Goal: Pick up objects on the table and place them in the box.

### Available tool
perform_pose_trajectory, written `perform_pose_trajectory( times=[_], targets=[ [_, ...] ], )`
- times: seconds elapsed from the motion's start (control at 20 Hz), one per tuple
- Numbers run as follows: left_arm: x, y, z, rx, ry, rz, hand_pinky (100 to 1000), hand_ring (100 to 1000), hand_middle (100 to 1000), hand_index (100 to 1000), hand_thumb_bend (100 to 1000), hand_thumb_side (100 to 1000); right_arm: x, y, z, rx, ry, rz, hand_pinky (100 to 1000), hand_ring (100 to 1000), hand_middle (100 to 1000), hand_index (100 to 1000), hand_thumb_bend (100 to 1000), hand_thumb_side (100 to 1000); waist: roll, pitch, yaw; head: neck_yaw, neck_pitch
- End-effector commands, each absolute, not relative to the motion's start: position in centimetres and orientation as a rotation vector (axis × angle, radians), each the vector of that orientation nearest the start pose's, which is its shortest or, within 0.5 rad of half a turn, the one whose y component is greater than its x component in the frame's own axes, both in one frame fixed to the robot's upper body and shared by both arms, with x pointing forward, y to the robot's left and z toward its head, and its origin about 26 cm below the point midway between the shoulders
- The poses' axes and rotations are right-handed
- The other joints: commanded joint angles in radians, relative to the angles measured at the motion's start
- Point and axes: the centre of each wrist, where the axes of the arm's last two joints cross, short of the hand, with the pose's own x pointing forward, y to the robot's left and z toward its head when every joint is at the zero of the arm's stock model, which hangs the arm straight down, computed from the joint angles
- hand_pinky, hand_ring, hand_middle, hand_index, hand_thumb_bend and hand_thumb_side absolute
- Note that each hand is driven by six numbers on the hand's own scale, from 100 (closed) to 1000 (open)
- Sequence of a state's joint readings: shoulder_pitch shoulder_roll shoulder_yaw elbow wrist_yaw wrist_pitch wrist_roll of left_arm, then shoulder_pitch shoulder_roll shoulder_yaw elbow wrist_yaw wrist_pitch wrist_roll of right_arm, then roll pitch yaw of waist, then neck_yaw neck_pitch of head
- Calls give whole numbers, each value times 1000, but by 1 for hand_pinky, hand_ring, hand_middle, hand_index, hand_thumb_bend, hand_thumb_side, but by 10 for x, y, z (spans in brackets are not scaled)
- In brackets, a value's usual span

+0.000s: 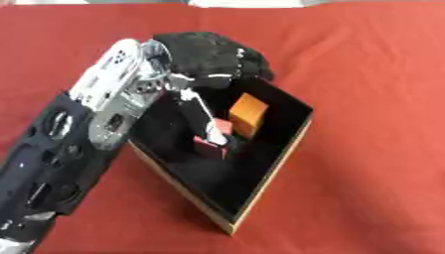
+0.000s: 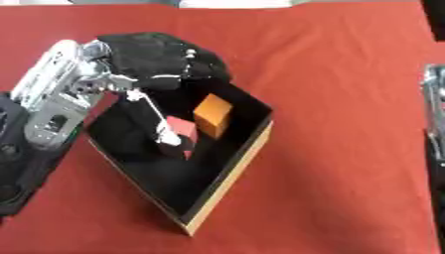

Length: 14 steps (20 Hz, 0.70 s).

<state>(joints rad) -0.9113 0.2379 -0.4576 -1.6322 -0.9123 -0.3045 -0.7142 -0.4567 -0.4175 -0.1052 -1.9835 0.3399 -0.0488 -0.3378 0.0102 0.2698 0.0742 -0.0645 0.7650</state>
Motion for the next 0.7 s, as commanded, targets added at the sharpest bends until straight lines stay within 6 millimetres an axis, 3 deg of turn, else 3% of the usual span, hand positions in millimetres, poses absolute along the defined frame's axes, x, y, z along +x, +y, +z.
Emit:
perform_pose_trajectory(
  times=[0.05, 0.35, 0.7],
  targets=[
    [348, 92, 288, -843, 2144, 2317, 689, 768, 812, 922, 361, 406, 305, -286, 269, 1155, 3366, -194, 819, 699, 626, 812, 100, 685, -4, -24, 4, -7, 5],
    [330, 133, 319, -928, 2468, 2012, 622, 691, 769, 917, 103, 503, 305, -287, 270, 1172, 3354, -187, 819, 700, 627, 812, 100, 683, -4, -27, 13, -23, 5],
    [305, 186, 336, -1011, 2835, 1599, 594, 655, 739, 900, 100, 520, 304, -289, 270, 1189, 3342, -174, 819, 701, 628, 812, 100, 681, -8, -28, 23, -40, 5]
  ],
)
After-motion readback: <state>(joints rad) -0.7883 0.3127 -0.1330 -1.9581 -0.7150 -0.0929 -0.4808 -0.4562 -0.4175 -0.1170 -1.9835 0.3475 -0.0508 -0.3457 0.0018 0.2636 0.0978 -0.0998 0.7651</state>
